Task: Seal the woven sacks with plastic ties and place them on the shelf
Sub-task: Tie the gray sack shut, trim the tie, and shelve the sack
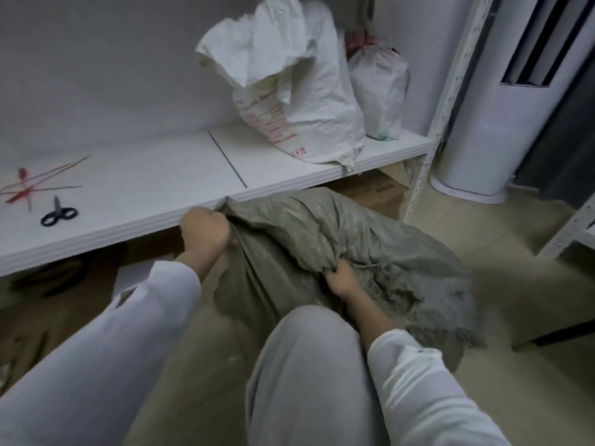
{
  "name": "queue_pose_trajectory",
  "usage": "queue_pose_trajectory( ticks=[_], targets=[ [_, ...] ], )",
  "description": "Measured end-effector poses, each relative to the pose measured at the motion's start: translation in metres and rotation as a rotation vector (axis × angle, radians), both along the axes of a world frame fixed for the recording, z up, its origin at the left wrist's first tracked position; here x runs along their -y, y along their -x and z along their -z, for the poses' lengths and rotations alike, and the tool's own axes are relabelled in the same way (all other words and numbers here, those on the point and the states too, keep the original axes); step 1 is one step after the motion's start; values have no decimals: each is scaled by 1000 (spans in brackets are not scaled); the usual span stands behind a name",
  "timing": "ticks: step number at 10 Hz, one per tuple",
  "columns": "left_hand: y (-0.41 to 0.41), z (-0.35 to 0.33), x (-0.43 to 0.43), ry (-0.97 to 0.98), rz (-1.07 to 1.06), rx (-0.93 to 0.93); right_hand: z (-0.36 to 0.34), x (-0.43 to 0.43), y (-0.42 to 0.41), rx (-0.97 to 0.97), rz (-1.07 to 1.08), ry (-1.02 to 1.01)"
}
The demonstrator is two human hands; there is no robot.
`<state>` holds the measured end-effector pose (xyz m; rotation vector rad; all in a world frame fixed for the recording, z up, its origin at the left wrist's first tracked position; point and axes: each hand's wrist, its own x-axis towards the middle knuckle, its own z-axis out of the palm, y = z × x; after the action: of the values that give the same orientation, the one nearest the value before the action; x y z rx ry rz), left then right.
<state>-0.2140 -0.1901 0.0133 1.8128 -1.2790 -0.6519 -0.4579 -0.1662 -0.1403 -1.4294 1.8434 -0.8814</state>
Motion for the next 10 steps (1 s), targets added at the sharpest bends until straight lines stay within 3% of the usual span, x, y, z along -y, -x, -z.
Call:
queue_pose_trajectory(
  ticks=[2,3,6,10],
  targets=[
    [-107,1,-13,-79,-189,-97,-84,37,-80,123,-246,86],
    [-121,-25,-55,-24,-282,-363,-118,47,-135,80,-309,106],
    [-204,-27,-123,7,-244,-550,-183,-9,-340,-85,-728,196],
    [-315,2,-203,-303,-97,-464,-231,-77,-462,-224,-757,405]
  ],
)
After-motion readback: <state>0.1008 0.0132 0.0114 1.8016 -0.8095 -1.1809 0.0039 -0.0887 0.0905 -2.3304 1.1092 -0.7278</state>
